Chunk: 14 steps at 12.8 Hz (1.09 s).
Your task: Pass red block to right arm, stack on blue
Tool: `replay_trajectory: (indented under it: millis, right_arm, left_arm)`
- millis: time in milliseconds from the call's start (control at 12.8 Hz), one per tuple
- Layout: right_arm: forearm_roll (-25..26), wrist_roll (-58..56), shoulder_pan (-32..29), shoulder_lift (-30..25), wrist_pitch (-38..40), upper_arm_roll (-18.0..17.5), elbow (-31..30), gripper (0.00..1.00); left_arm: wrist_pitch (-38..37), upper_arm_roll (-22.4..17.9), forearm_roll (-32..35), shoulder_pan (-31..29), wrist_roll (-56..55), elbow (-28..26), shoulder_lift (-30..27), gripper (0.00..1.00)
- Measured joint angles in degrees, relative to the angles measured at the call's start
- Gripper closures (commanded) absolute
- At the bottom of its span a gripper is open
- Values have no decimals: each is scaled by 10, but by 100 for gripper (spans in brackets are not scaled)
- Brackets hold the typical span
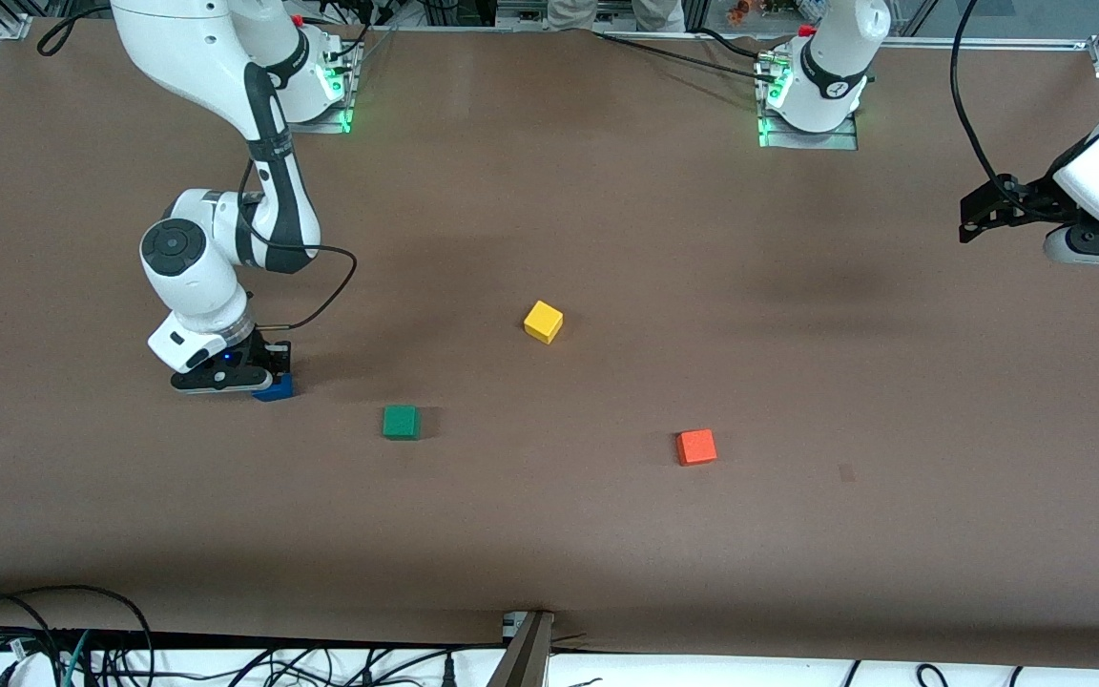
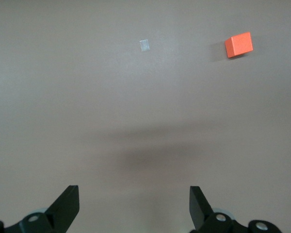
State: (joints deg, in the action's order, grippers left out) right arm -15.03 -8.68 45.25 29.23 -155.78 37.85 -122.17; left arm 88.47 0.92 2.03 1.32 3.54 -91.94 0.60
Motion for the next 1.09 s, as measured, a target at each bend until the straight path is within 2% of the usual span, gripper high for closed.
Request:
replay_trajectory:
  millis: [391, 547, 704, 1095]
  right_arm:
    - [0, -1, 0, -1, 2, -1, 13, 0]
    - [0, -2, 0, -4, 41, -1, 31, 0]
    - [0, -5, 0, -8, 111, 5, 67, 0]
    - [0, -23, -2, -29, 353, 48, 201, 0]
  left_arm:
    - [0, 0, 0, 0, 0, 0, 0, 0]
    - [0, 0, 0, 0, 0, 0, 0, 0]
    - [0, 0, 0, 0, 0, 0, 0, 0]
    - [0, 0, 0, 0, 0, 0, 0, 0]
